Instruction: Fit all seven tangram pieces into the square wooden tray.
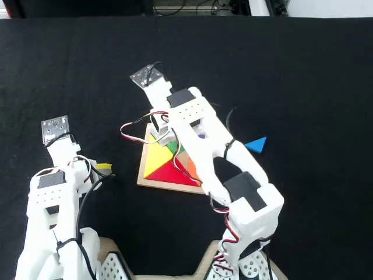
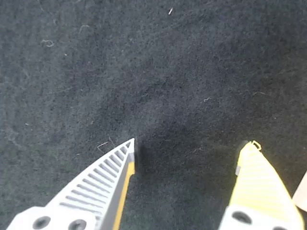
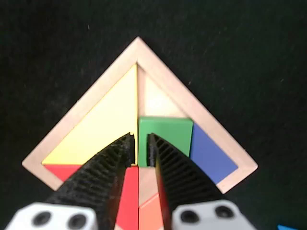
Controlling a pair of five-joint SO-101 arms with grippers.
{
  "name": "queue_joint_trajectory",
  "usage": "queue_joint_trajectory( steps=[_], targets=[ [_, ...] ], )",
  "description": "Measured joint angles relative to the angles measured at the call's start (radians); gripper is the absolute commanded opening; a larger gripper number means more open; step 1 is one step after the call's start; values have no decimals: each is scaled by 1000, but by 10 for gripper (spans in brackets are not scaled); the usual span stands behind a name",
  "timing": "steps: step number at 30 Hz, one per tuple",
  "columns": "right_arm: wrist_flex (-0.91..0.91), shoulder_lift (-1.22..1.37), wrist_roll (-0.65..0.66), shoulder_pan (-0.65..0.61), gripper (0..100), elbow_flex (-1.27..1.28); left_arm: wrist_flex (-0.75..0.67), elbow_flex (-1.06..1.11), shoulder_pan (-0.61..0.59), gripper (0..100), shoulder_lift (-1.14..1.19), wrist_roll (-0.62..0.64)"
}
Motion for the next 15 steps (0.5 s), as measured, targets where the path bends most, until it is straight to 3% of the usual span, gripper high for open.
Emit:
queue_joint_trajectory(
  steps=[15],
  targets=[
    [-61,18,66,0,11,-3,0,0,0,332,0,0]
  ],
)
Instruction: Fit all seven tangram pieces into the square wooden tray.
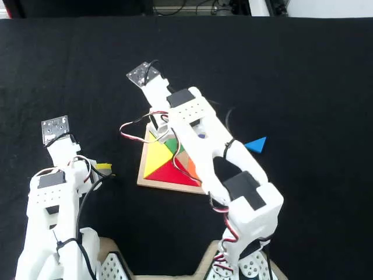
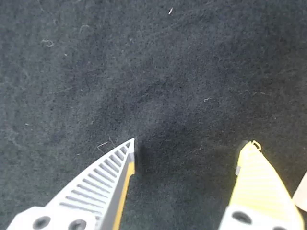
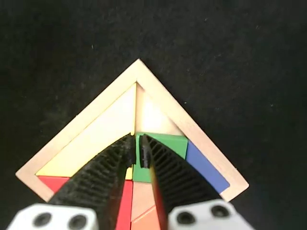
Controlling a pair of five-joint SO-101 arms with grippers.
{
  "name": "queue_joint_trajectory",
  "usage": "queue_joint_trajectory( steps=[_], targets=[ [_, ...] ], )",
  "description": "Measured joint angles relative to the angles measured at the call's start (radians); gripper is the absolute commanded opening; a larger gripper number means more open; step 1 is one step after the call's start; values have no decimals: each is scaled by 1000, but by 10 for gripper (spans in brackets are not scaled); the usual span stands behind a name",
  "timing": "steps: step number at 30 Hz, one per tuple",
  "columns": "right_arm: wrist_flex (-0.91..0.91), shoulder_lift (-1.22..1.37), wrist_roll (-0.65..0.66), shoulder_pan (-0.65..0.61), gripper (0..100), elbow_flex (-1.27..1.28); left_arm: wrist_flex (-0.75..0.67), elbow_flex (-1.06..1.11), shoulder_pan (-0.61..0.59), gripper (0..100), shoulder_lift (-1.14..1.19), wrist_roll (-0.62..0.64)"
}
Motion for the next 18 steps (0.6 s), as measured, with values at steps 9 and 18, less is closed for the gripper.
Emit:
queue_joint_trajectory(
  steps=[9,18],
  targets=[
    [35,160,3,0,11,-160,0,0,0,332,0,0],
    [71,241,3,23,11,-204,0,0,0,332,0,0]
  ],
)
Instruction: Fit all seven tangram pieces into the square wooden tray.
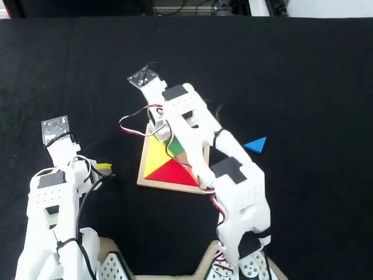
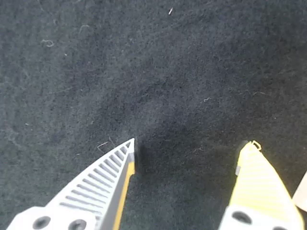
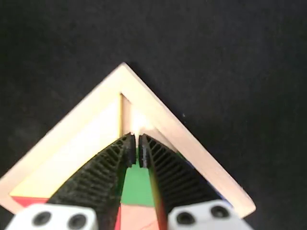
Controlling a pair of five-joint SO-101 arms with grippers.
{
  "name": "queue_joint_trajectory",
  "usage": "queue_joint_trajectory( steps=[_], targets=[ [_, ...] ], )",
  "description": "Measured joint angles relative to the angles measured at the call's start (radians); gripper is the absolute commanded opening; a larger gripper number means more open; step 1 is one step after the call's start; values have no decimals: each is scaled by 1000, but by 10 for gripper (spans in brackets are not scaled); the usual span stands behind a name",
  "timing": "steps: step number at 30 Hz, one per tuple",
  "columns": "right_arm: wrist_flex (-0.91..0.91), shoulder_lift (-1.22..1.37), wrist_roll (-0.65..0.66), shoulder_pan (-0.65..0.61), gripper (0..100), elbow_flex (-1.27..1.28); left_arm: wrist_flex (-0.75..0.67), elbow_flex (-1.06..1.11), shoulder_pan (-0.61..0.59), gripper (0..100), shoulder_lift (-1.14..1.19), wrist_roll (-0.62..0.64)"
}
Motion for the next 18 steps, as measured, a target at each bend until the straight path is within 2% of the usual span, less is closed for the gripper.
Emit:
queue_joint_trajectory(
  steps=[18],
  targets=[
    [118,0,-3,6,11,-2,0,0,0,332,0,0]
  ],
)
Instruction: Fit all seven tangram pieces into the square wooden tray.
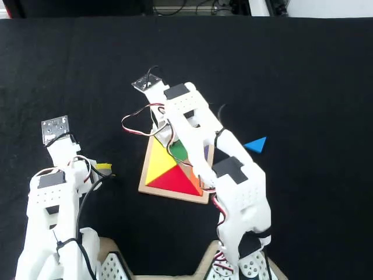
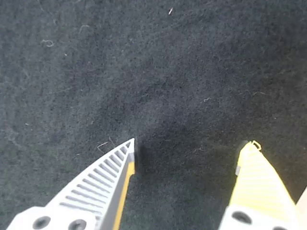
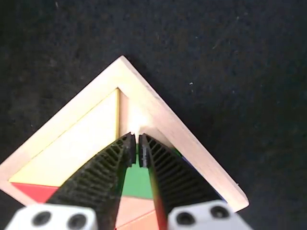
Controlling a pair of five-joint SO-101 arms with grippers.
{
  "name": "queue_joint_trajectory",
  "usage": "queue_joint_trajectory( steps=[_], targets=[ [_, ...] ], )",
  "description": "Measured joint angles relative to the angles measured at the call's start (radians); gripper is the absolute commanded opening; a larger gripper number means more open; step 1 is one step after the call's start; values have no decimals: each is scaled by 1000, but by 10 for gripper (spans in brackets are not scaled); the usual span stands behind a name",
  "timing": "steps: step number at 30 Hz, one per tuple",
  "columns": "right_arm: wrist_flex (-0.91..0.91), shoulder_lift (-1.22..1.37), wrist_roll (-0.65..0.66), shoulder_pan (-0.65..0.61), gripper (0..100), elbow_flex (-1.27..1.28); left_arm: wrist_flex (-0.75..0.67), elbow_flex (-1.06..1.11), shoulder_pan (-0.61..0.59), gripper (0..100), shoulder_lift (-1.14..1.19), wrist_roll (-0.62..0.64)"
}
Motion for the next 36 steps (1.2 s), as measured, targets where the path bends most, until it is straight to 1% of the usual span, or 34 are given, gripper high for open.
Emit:
queue_joint_trajectory(
  steps=[6,12,18,25,28,32,36],
  targets=[
    [-11,0,81,-2,11,0,0,0,0,332,0,0],
    [-31,43,127,0,11,-8,0,0,0,332,0,0],
    [-20,100,176,3,11,-94,0,0,0,332,0,0],
    [-21,160,313,3,11,-226,0,0,0,332,0,0],
    [8,189,358,2,11,-273,0,0,0,332,0,0],
    [61,206,423,-31,11,-319,0,0,0,332,0,0],
    [78,207,442,-83,11,-371,0,0,0,332,0,0]
  ],
)
